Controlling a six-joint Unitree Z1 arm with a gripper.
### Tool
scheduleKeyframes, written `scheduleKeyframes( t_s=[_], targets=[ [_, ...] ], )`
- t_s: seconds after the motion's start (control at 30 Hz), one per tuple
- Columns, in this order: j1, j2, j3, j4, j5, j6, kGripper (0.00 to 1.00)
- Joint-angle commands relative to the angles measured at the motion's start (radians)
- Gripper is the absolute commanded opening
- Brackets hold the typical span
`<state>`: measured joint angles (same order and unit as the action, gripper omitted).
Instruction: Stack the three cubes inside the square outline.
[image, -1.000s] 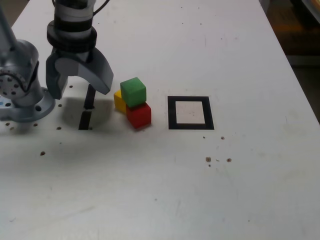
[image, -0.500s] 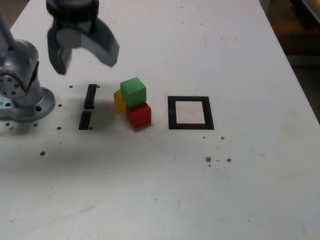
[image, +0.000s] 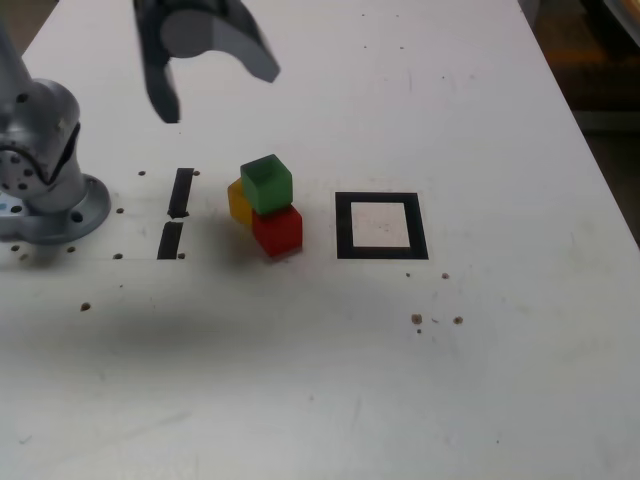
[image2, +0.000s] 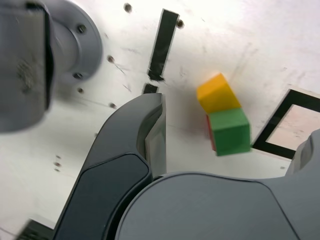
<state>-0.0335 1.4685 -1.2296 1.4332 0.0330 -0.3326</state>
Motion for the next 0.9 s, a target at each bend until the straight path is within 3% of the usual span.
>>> scheduleKeyframes(
  t_s=[0.0, 0.27, 0.57, 0.87],
  targets=[
    [-0.028, 0.018, -0.024, 0.002, 0.0, -0.065, 0.94],
    [-0.05, 0.12, -0.021, -0.014, -0.033, -0.135, 0.94],
    [-0.05, 0.253, -0.005, -0.134, -0.086, -0.159, 0.92],
    [-0.049, 0.272, 0.04, -0.174, -0.109, -0.203, 0.78]
  ],
)
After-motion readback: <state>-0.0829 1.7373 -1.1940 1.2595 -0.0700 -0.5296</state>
